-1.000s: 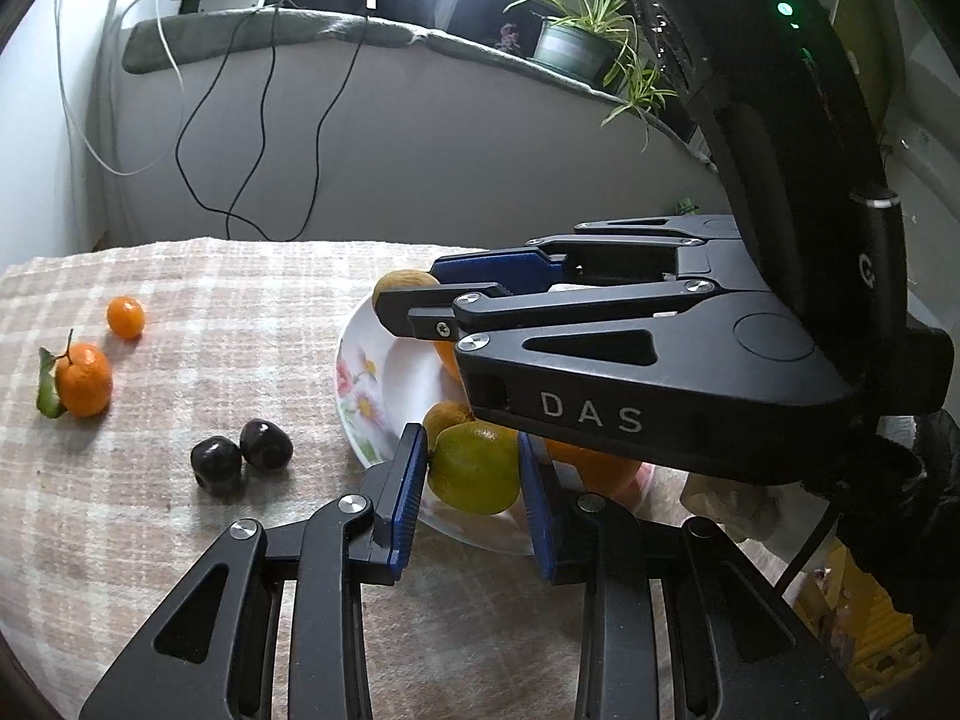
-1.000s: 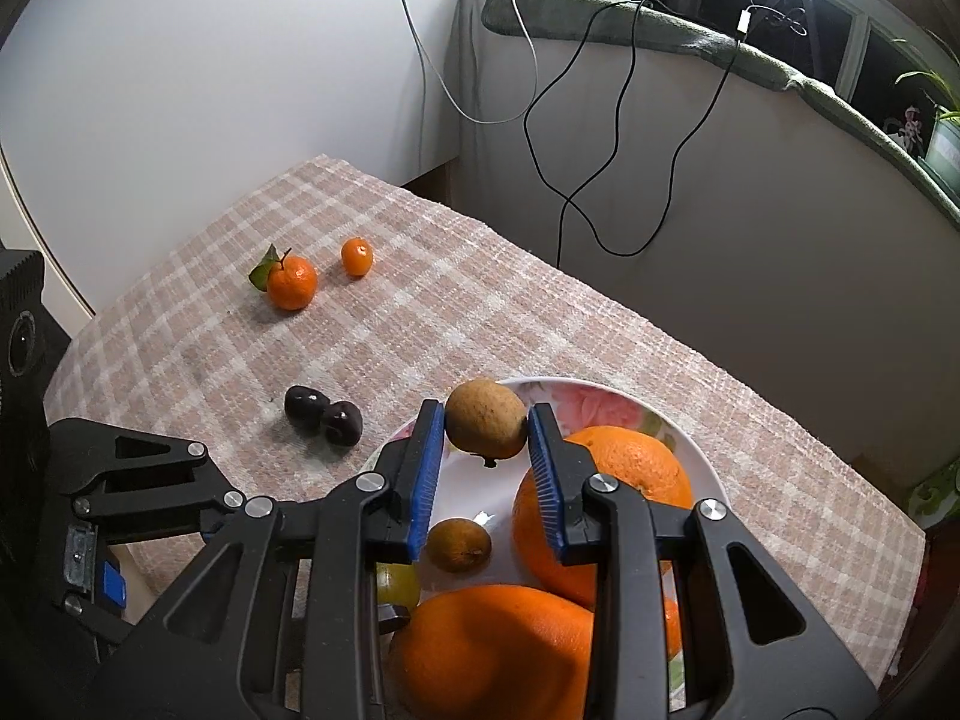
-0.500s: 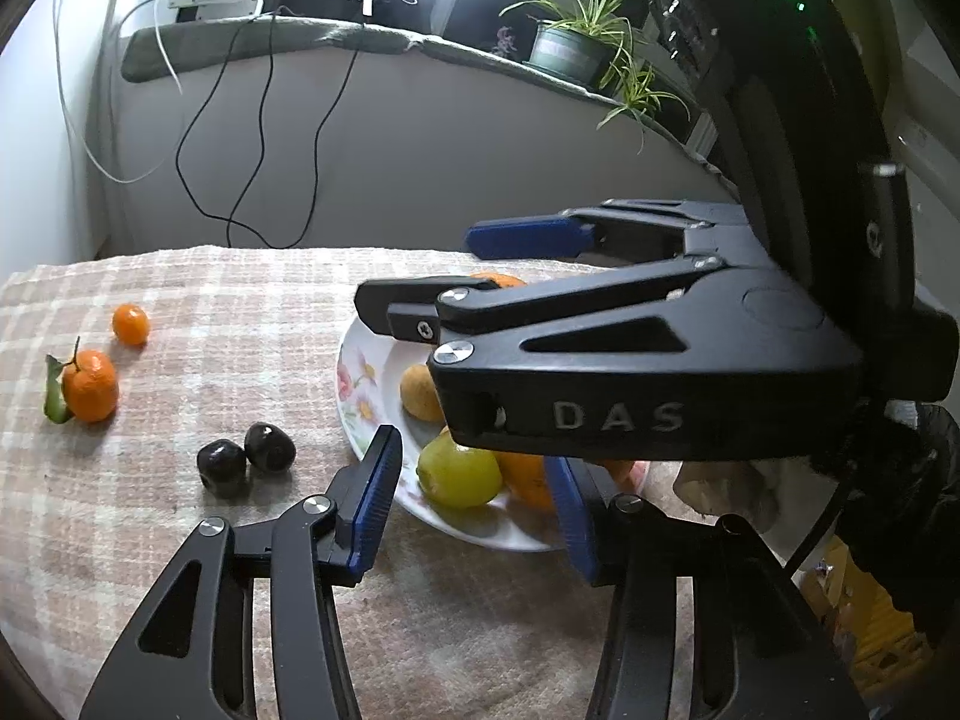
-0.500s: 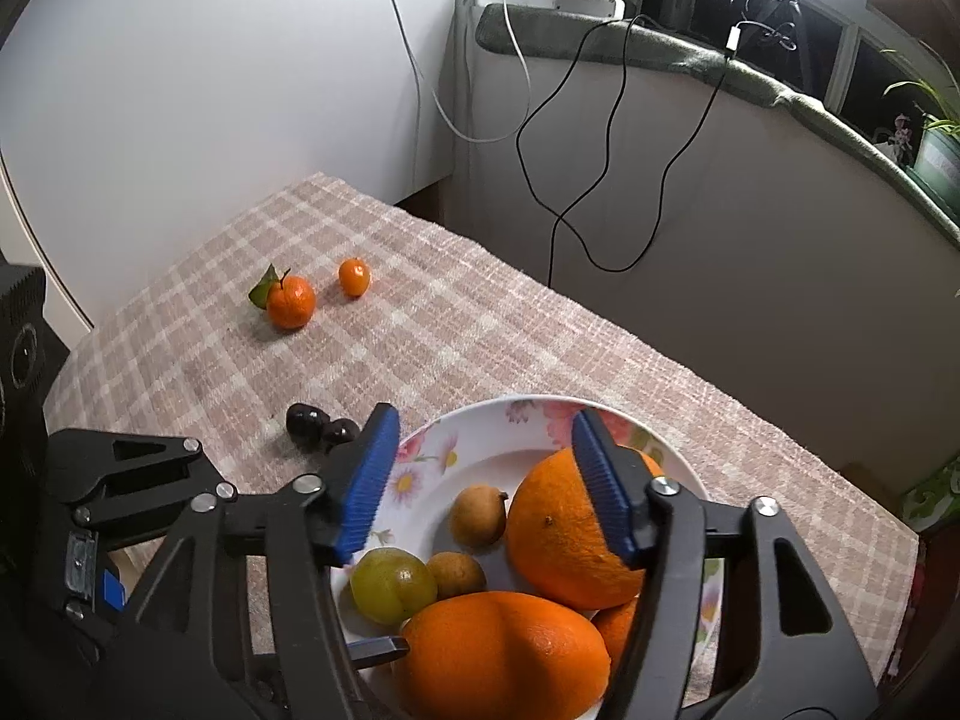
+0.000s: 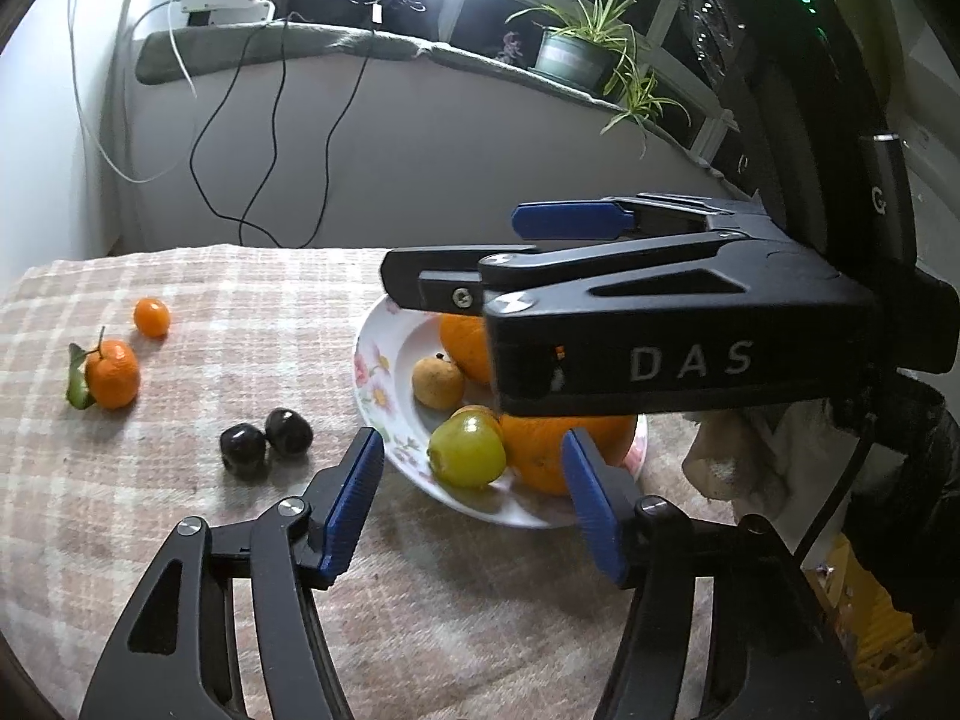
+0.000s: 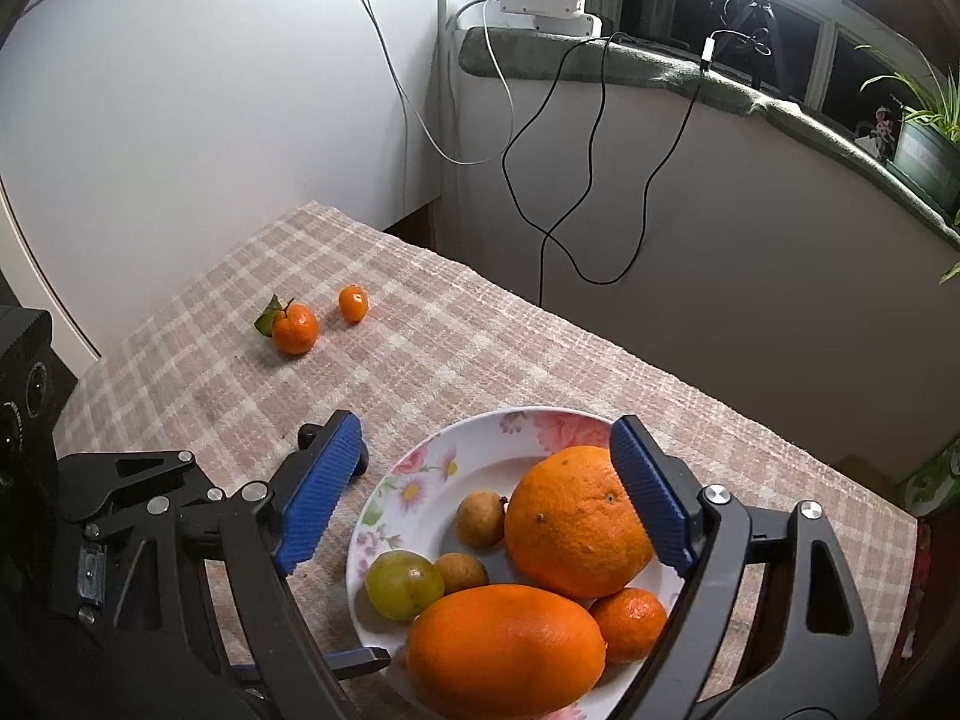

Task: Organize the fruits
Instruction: 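Move both grippers to the leafy tangerine and the small tangerine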

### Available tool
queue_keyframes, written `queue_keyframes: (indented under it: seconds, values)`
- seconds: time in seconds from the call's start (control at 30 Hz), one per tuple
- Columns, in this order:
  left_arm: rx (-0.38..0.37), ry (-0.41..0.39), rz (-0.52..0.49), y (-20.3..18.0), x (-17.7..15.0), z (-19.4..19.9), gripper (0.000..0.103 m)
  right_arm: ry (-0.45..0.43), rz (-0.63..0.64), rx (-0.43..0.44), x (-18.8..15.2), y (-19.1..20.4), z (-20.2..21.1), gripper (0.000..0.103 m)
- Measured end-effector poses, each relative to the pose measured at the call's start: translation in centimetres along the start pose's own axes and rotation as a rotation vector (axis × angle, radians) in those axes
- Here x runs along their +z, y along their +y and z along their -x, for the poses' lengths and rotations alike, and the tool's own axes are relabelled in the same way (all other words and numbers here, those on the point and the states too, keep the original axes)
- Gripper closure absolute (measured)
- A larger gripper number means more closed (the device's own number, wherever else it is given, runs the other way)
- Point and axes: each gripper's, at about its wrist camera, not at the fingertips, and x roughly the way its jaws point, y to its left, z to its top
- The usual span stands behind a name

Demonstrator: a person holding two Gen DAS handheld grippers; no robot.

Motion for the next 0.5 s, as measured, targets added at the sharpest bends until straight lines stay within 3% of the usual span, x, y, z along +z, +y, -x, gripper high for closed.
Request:
queue_keyframes:
  seconds: [0.5]
  values:
    - [0.122, -0.044, 0.055, 5.4, -1.9, 4.8, 0.039, -0.064, -0.073, 0.077, -0.3, 1.0, 2.5, 0.016]
